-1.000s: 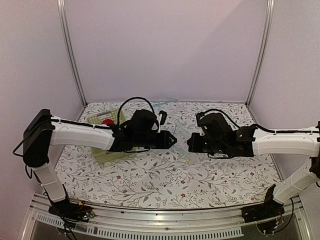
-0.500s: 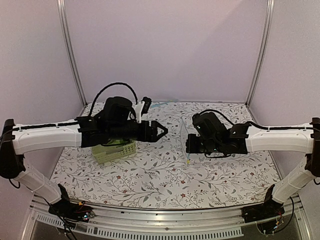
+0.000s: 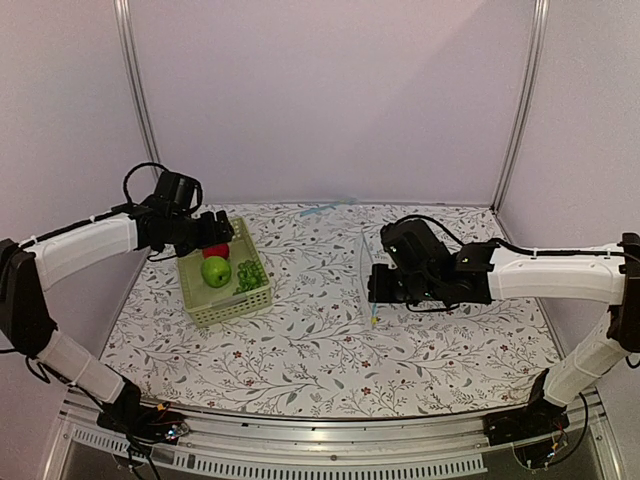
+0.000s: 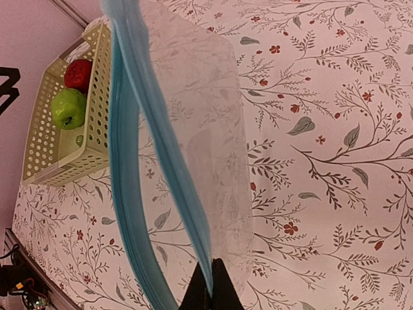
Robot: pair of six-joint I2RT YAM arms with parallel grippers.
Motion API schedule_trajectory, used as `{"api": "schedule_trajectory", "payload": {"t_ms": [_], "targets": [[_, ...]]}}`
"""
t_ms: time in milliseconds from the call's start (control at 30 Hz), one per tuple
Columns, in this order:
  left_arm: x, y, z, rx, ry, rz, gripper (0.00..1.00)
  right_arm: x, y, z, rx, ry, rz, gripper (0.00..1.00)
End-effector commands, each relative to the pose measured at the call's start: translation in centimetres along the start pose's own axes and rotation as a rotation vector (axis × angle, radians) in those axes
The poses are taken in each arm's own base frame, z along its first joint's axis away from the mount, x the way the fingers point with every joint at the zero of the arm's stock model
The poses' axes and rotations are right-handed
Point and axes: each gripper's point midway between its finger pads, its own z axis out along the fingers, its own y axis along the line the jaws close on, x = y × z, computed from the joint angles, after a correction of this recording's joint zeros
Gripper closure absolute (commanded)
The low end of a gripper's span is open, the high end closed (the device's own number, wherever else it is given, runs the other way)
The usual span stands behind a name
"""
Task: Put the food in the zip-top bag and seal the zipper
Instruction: Pick up the fake fruit from the bin.
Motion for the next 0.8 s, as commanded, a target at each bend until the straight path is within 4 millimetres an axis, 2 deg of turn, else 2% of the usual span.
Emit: {"api": "schedule_trajectory", "payload": {"t_ms": [0,100,233,333,767], "targets": [[-0.7,3.6,2.3,-0.128,0.046,0.000,0.01,0.0,0.5,0.1,-0.004,0.012,-0.017,1.00],[0.1,5.4,4.2,-0.153,0.102,-0.046,0.00,-0.1,0.5,0.0,-0.006,0.010,-0.017,1.00],[1.5,6.2,6.1,-0.159,0.138,-0.078,0.00,-0.2,0.5,0.0,-0.003,0.006,-0.016,1.00],[2.3,7.1,7.0,-0.197,0.155,-0.085,0.00,-0.2,0.5,0.1,-0.005,0.009,-0.017,1.00],[4.7,8.6,10.3,-0.203,0.213,-0.120,0.03,-0.1,0.7,0.3,-0.009,0.016,-0.019,1.00]]}}
